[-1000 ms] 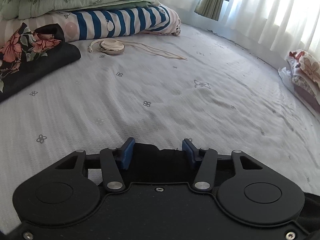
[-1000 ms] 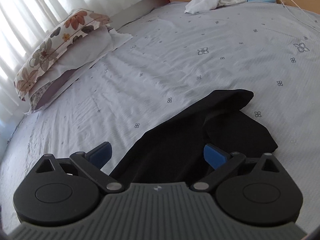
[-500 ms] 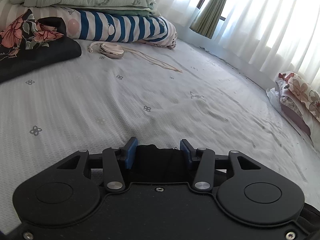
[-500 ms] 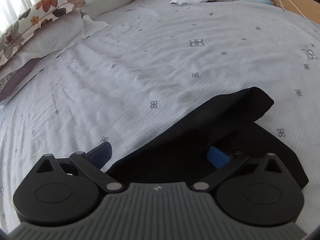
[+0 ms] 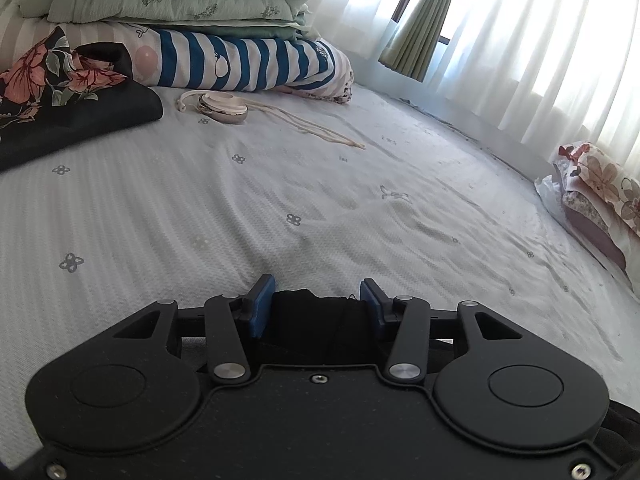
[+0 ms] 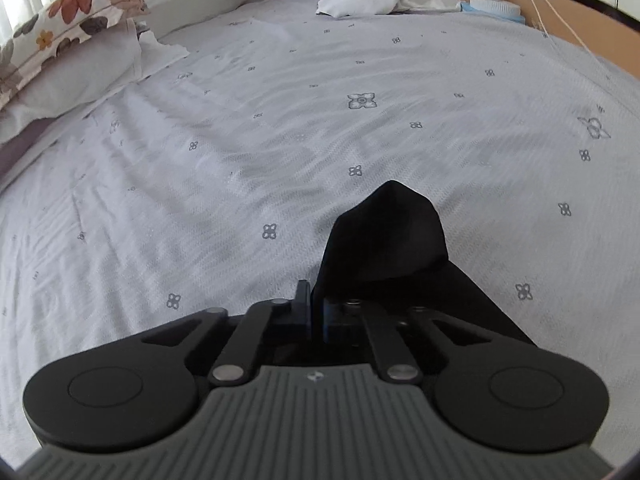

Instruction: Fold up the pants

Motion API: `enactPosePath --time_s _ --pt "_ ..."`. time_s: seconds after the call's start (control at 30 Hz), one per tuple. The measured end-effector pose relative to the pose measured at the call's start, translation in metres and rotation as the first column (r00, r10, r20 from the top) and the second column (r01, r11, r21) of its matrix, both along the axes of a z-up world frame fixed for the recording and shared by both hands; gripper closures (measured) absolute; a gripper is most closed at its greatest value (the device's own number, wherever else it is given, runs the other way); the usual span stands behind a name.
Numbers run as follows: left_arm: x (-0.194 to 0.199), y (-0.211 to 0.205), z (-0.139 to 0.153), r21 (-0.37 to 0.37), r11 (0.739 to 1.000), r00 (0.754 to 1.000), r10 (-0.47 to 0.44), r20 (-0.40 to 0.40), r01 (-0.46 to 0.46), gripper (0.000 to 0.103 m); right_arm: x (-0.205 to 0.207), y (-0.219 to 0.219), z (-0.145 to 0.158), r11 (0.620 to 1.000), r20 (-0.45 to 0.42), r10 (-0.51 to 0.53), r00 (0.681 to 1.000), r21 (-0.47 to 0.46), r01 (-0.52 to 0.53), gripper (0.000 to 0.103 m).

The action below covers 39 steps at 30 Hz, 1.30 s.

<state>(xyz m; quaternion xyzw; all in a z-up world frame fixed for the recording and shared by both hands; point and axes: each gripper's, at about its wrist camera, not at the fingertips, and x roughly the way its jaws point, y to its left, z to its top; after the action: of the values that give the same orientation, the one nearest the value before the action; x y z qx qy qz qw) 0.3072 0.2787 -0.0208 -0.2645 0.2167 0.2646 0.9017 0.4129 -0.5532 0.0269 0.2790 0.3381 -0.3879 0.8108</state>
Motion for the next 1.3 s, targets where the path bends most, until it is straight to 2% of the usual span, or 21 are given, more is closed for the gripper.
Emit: enactPosePath --time_s 0.1,0.17,0.27,0.53,0.7,0.77,0.87,0.93,1.0,1.1,1.2,1.3 --pt "-0.004 0.009 0.006 -0.067 0.998 1.0 0.005 0.023 -0.003 0.062 -0.025 -0.008 0.012 0.998 0.062 -0.006 0.998 0.056 0.003 0.1" --pt "-0.005 0.01 0.013 -0.09 0.996 1.0 0.0 0.02 0.002 0.071 -0.044 -0.01 0.025 0.999 0.092 0.013 0.996 0.049 -0.017 0.1" --pt "-0.014 0.007 0.029 -0.133 0.991 0.999 -0.013 0.037 0.018 0.078 -0.073 -0.012 0.046 0.999 0.125 0.036 0.991 0.03 -0.04 0.1" --pt "-0.063 -0.006 0.089 -0.106 0.992 0.995 -0.062 0.072 0.07 0.084 -0.164 -0.023 0.08 0.995 0.211 0.033 0.977 0.084 -0.052 0.1" --pt "-0.106 -0.011 0.117 -0.102 0.99 0.992 -0.089 0.091 0.099 0.086 -0.22 -0.025 0.087 0.994 0.211 0.047 0.976 0.085 -0.067 0.1" --pt "-0.125 -0.011 0.125 -0.102 0.99 0.991 -0.089 0.095 0.099 0.099 -0.242 -0.023 0.088 0.994 0.212 0.054 0.976 0.085 -0.073 0.1" --pt "-0.153 -0.008 0.134 -0.109 0.988 0.99 -0.1 0.102 0.111 0.099 -0.274 -0.021 0.092 0.993 0.216 0.067 0.974 0.076 -0.086 0.1" --pt "-0.169 -0.008 0.134 -0.095 0.988 0.99 -0.118 0.075 0.125 0.099 -0.295 -0.019 0.093 0.993 0.213 0.077 0.974 0.074 -0.094 0.1" --pt "-0.18 -0.01 0.128 -0.109 0.978 0.983 -0.174 0.054 0.179 0.099 -0.314 -0.018 0.091 0.992 0.202 0.079 0.976 0.083 -0.098 0.1" --pt "-0.188 -0.027 0.124 -0.088 0.959 0.963 -0.27 0.026 0.271 0.098 -0.338 -0.016 0.084 0.991 0.187 0.079 0.979 0.089 -0.098 0.1" --pt "-0.188 -0.042 0.128 -0.11 0.931 0.938 -0.346 0.029 0.347 0.091 -0.356 -0.016 0.077 0.991 0.177 0.071 0.982 0.098 -0.09 0.1" --pt "-0.193 -0.053 0.135 -0.082 0.927 0.931 -0.365 0.02 0.365 0.066 -0.372 -0.017 0.071 0.991 0.171 0.064 0.983 0.102 -0.083 0.1"
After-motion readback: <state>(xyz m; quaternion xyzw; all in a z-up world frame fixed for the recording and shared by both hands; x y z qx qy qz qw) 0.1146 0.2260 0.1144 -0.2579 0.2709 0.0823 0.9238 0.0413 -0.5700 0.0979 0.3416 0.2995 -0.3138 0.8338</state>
